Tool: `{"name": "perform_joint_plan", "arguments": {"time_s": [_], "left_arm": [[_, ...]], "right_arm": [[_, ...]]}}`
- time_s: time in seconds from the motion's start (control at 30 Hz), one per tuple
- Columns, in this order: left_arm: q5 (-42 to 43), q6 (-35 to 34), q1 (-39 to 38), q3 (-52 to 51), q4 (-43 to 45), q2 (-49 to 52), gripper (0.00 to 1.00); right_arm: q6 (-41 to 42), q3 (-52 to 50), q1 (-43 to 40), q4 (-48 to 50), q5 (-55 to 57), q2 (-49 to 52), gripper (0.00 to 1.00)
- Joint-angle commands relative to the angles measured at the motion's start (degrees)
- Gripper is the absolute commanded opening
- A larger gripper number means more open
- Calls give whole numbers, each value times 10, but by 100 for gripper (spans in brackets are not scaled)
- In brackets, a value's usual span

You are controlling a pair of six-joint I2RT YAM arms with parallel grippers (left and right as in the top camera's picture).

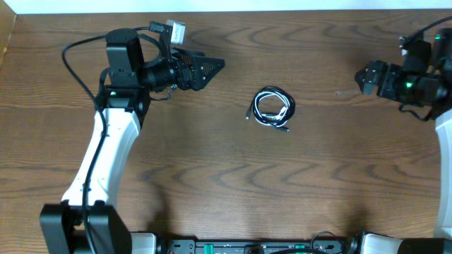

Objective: Untangle cables
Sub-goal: 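Raise both arms and move grippers toward the cable bundle, then lower the left gripper onto the cable coil and close on it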

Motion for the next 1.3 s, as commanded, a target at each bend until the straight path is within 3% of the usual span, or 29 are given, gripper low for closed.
{"name": "perform_joint_plan", "arguments": {"time_s": [0.0, 0.13, 0.33, 0.83, 1.07, 1.27], "left_arm": [[93, -41, -1, 4, 32, 23, 98], [187, -68, -7, 4, 121, 46, 98], [201, -81, -43, 4, 166, 54, 98], [184, -54, -70, 4, 189, 59, 98], [130, -50, -98, 4, 190, 110, 98], [109, -49, -112, 4, 203, 188, 99]], "right_arm": [[-78, 6, -33, 4, -207, -3, 99], [-104, 5, -52, 9, -315, 0, 99], [-104, -8, -25, 49, -409, 16, 99], [-108, -9, 9, 67, -400, 94, 99], [-110, -9, 13, 79, -384, 124, 99], [-104, -9, 34, 70, -278, 136, 99]]}}
